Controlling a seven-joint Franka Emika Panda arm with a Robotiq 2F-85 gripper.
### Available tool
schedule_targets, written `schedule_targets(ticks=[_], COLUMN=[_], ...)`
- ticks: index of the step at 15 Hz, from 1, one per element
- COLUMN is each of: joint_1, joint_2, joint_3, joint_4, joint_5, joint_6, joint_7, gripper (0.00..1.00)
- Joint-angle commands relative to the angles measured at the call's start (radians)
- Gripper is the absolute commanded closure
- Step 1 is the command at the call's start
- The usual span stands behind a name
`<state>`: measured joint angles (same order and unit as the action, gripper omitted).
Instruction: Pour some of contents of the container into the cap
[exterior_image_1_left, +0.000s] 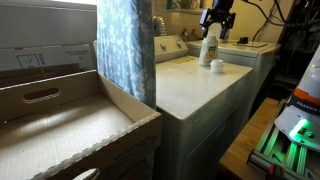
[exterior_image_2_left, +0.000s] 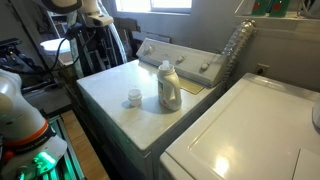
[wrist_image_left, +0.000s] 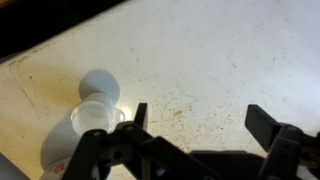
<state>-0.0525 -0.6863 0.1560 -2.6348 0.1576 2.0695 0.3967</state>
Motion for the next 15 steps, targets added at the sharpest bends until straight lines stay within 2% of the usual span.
schedule_targets(ticks=[1, 3, 4, 7, 11, 15], joint_1=[-0.013, -0.019, -0.033, -0.043, -0.071, -0.099], joint_2=[0.028, 0.067, 0.118, 0.17, 0.239, 0.284], joint_3=[-0.041, -0.069, -0.076, -0.11, -0.13, -0.131], joint_4=[-0.117, -0.151, -0.114, -0.124, -0.119, -0.108], joint_5=[-0.012, 0.001, -0.007, -0.001, -0.025, -0.061], joint_6=[0.23, 0.32, 0.331, 0.377, 0.356, 0.392], joint_7=[-0.053, -0.068, -0.059, -0.069, -0.062, -0.049], gripper=[0.0, 0.0, 0.0, 0.0, 0.0, 0.0])
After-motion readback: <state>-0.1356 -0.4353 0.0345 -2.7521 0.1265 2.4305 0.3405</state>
